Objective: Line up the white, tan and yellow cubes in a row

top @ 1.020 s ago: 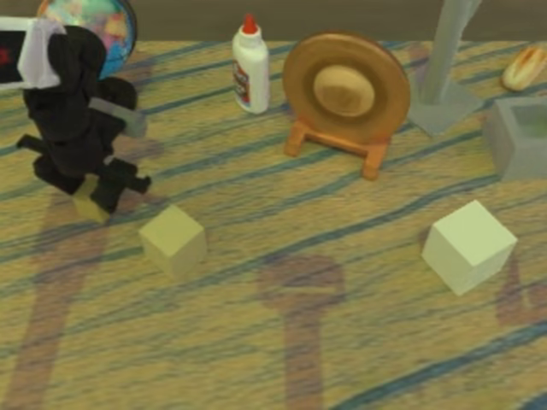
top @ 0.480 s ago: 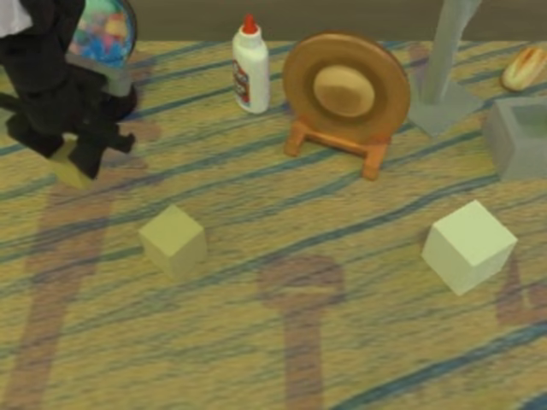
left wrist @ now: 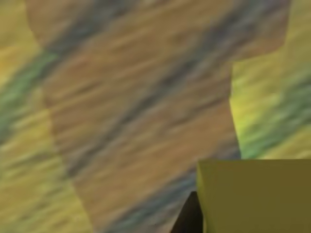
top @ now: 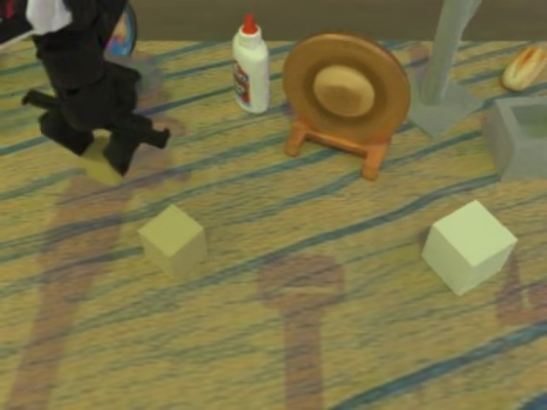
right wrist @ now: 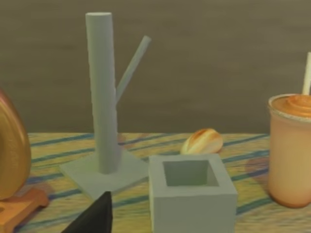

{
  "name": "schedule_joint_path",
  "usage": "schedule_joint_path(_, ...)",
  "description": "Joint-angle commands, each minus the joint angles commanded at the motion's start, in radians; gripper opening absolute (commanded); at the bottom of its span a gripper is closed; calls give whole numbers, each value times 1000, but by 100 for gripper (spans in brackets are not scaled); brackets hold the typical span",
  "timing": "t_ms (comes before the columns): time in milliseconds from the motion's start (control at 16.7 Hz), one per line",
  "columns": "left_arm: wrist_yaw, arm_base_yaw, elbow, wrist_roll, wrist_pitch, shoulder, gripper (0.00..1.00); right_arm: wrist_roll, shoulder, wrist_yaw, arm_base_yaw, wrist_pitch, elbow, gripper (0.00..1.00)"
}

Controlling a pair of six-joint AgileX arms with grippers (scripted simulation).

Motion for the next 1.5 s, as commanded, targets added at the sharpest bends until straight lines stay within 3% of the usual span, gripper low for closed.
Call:
schedule_joint_path(180, -5, -125, 89, -186, -48, 51, 0, 0, 0, 0, 0, 0, 0, 100)
schedule_joint_path(600, -17, -497, 309, -834, -183, 171, 0, 0, 0, 0, 0, 0, 0, 100)
schedule_joint_path(780, -24, -632, 383, -1035, -220, 196, 0, 0, 0, 0, 0, 0, 0, 100)
schedule_joint_path(1020, -33, -727, 432, -1156, -238, 201, 0, 0, 0, 0, 0, 0, 0, 100)
schedule_joint_path(1500, -32, -729, 391, -1154, -195, 200, 0, 0, 0, 0, 0, 0, 0, 100)
